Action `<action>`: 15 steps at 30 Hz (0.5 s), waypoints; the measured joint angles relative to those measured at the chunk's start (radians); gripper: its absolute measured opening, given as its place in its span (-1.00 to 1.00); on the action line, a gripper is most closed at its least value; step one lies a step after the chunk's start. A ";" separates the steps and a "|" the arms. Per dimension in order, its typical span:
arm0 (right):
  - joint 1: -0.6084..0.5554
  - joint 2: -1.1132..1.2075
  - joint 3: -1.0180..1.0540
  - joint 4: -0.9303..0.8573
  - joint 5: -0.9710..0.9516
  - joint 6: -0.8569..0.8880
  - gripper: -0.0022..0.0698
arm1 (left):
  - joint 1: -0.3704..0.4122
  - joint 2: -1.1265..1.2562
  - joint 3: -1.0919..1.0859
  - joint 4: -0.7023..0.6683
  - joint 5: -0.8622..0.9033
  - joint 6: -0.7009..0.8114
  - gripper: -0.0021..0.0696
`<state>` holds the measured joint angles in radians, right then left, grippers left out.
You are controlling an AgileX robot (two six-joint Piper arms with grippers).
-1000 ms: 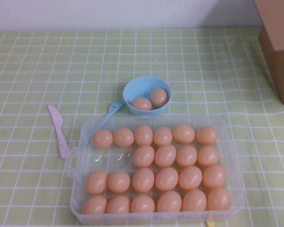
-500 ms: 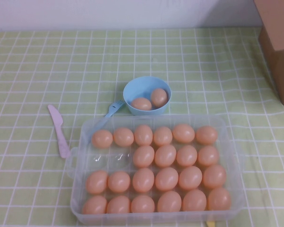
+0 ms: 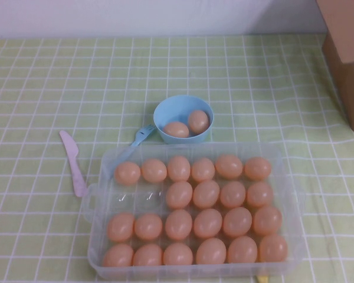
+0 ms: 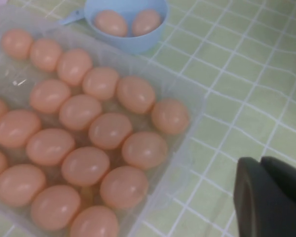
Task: Take an egg out of the egg box
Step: Pick up the egg from the plastic box
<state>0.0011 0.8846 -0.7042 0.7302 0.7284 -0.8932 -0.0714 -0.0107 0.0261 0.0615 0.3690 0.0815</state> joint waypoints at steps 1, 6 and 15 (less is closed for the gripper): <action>0.010 0.031 -0.040 -0.014 0.024 -0.004 -0.99 | 0.000 0.000 0.000 0.000 0.000 0.000 -0.95; 0.119 0.210 -0.210 -0.179 0.171 0.020 -0.99 | 0.000 0.000 0.000 0.000 0.000 0.000 -0.96; 0.326 0.512 -0.418 -0.459 0.335 0.169 -0.99 | 0.000 0.000 0.000 0.000 0.000 0.000 -0.96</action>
<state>0.3269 1.3962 -1.1223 0.2714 1.0634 -0.7245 -0.0714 -0.0107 0.0261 0.0615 0.3690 0.0815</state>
